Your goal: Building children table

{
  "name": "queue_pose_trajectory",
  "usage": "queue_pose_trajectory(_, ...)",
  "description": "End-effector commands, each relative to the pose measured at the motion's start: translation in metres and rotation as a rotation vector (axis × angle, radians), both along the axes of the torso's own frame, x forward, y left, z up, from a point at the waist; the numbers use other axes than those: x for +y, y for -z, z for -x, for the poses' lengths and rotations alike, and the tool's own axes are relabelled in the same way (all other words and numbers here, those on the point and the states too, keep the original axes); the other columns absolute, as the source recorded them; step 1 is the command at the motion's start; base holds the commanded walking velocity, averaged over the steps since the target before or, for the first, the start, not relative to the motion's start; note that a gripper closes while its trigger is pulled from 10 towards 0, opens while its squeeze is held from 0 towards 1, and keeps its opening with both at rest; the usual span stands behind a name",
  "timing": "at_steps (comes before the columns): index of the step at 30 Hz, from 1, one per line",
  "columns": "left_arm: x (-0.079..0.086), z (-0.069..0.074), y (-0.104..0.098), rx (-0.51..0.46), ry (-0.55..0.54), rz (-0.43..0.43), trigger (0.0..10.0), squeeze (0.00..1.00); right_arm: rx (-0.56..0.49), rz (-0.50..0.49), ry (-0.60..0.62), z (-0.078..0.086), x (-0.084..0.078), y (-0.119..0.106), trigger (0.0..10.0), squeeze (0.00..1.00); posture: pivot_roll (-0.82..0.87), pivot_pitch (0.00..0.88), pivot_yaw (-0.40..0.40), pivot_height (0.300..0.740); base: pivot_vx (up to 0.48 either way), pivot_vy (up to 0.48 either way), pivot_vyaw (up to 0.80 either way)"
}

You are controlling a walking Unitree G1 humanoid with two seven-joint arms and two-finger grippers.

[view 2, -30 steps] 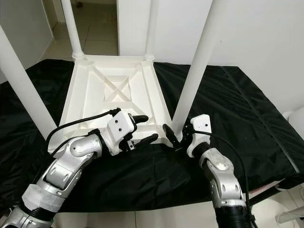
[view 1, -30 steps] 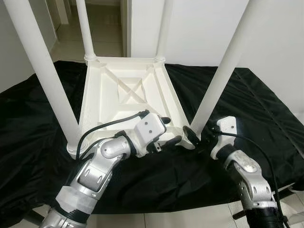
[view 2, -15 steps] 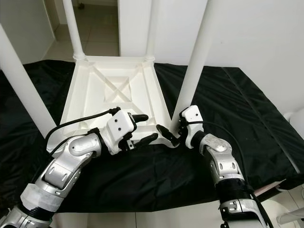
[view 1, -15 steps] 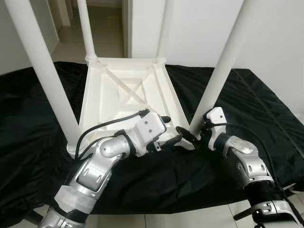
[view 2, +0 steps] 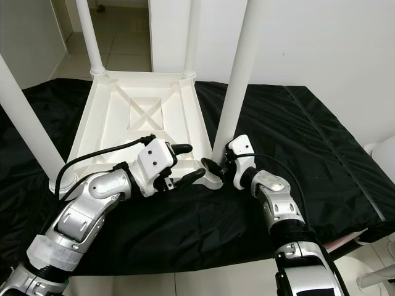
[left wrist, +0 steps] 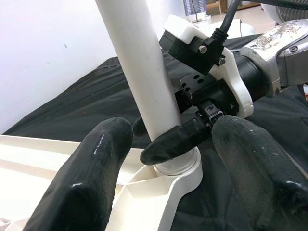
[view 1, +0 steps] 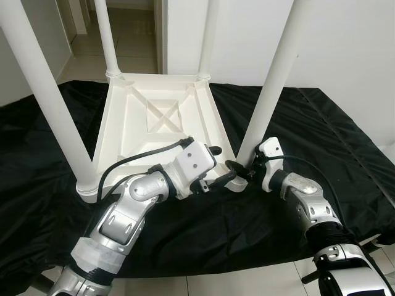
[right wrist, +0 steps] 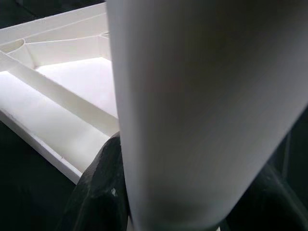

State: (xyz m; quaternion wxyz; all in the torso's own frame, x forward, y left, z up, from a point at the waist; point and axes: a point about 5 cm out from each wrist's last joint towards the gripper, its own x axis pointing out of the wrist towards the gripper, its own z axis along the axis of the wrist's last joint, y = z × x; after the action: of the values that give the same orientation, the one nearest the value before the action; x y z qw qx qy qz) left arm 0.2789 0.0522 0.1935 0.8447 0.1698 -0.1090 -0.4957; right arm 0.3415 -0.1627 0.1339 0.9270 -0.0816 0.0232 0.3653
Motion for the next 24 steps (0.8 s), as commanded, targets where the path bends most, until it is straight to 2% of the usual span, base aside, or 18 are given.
queue_pose_trajectory(1, 0.0, -0.002, 0.0, 0.001, -0.017, 0.002, 10.0, 0.0, 0.032, -0.002, 0.0, 0.003, 0.003, 0.01, 0.0, 0.0, -0.01, 0.008, -0.065, 0.74, 0.0, 0.0, 0.0)
queue_pose_trajectory(4, 0.0, -0.002, 0.0, 0.002, -0.016, 0.002, 10.0, 0.0, 0.024, -0.029, 0.036, 0.002, 0.001, 0.009, 0.0, 0.0, -0.01, 0.008, -0.062, 0.74, 0.0, 0.0, 0.0)
queue_pose_trajectory(5, -0.001, -0.003, 0.001, 0.004, -0.015, 0.002, 10.0, 0.0, 0.016, -0.05, 0.077, 0.001, -0.001, 0.009, 3.7, 0.0, -0.02, 0.007, -0.056, 0.74, 0.0, 0.0, 0.0)
queue_pose_trajectory(6, -0.001, -0.003, 0.001, 0.004, -0.015, 0.002, 10.0, 0.0, 0.016, -0.05, 0.077, 0.001, -0.001, 0.009, 3.7, 0.0, -0.02, 0.007, -0.056, 0.74, 0.0, 0.0, 0.0)
queue_pose_trajectory(7, -0.002, -0.003, 0.002, 0.007, -0.011, 0.001, 10.0, 0.0, 0.004, -0.079, 0.132, 0.001, -0.001, 0.007, 10.0, 0.0, -0.03, 0.008, -0.05, 0.74, 0.0, 0.0, 0.0)
queue_pose_trajectory(8, -0.002, -0.003, 0.002, 0.007, -0.011, 0.001, 10.0, 0.0, 0.004, -0.079, 0.132, 0.001, -0.001, 0.007, 10.0, 0.0, -0.03, 0.008, -0.05, 0.74, 0.0, 0.0, 0.0)
queue_pose_trajectory(9, -0.003, -0.003, 0.003, 0.008, -0.007, -0.002, 10.0, 0.0, -0.012, -0.111, 0.191, 0.001, -0.001, 0.004, 10.0, 0.0, -0.03, 0.008, -0.048, 0.74, 0.0, 0.0, 0.0)
queue_pose_trajectory(11, -0.003, -0.003, 0.003, 0.008, -0.007, -0.002, 10.0, 0.0, -0.012, -0.111, 0.191, 0.001, -0.001, 0.004, 10.0, 0.0, -0.03, 0.008, -0.048, 0.74, 0.0, 0.0, 0.0)
queue_pose_trajectory(13, -0.003, -0.004, 0.005, 0.013, -0.004, -0.005, 10.0, 0.0, -0.037, -0.15, 0.341, 0.002, -0.002, 0.001, 10.0, 0.0, -0.04, 0.011, -0.039, 0.74, 0.0, 0.0, 0.0)
queue_pose_trajectory(14, -0.003, -0.004, 0.005, 0.013, -0.004, -0.005, 10.0, 0.0, -0.037, -0.15, 0.341, 0.002, -0.002, 0.001, 10.0, 0.0, -0.04, 0.011, -0.039, 0.74, 0.0, 0.0, 0.0)
queue_pose_trajectory(15, -0.003, -0.004, 0.006, 0.015, -0.004, -0.008, 10.0, 0.0, -0.037, -0.17, 0.408, 0.003, -0.002, 0.001, 10.0, 0.0, -0.04, 0.012, -0.038, 0.74, 0.0, 0.0, 0.0)
queue_pose_trajectory(16, -0.003, -0.004, 0.006, 0.015, -0.004, -0.008, 10.0, 0.0, -0.037, -0.17, 0.408, 0.003, -0.002, 0.001, 10.0, 0.0, -0.04, 0.012, -0.038, 0.74, 0.0, 0.0, 0.0)
queue_pose_trajectory(18, -0.004, -0.005, 0.01, 0.017, -0.018, -0.013, 10.0, 0.0, -0.017, -0.216, 0.539, 0.009, -0.001, 0.004, 10.0, 0.0, -0.04, 0.016, -0.036, 0.74, 0.0, 0.0, 0.0)
queue_pose_trajectory(19, -0.004, -0.005, 0.01, 0.017, -0.018, -0.013, 10.0, 0.0, -0.017, -0.216, 0.539, 0.009, -0.001, 0.004, 10.0, 0.0, -0.04, 0.016, -0.036, 0.74, 0.0, 0.0, 0.0)
queue_pose_trajectory(20, -0.002, -0.006, 0.013, 0.021, -0.046, -0.012, 10.0, 0.0, -0.011, -0.249, 0.648, 0.017, 0.003, 0.01, 10.0, 0.0, -0.04, 0.019, -0.038, 0.74, 0.0, 0.0, 0.0)
queue_pose_trajectory(24, -0.001, -0.007, 0.015, 0.026, -0.067, -0.005, 10.0, 0.0, -0.009, -0.269, 0.731, 0.023, 0.005, 0.013, 10.0, 0.0, -0.04, 0.023, -0.037, 0.74, 0.0, 0.0, 0.0)
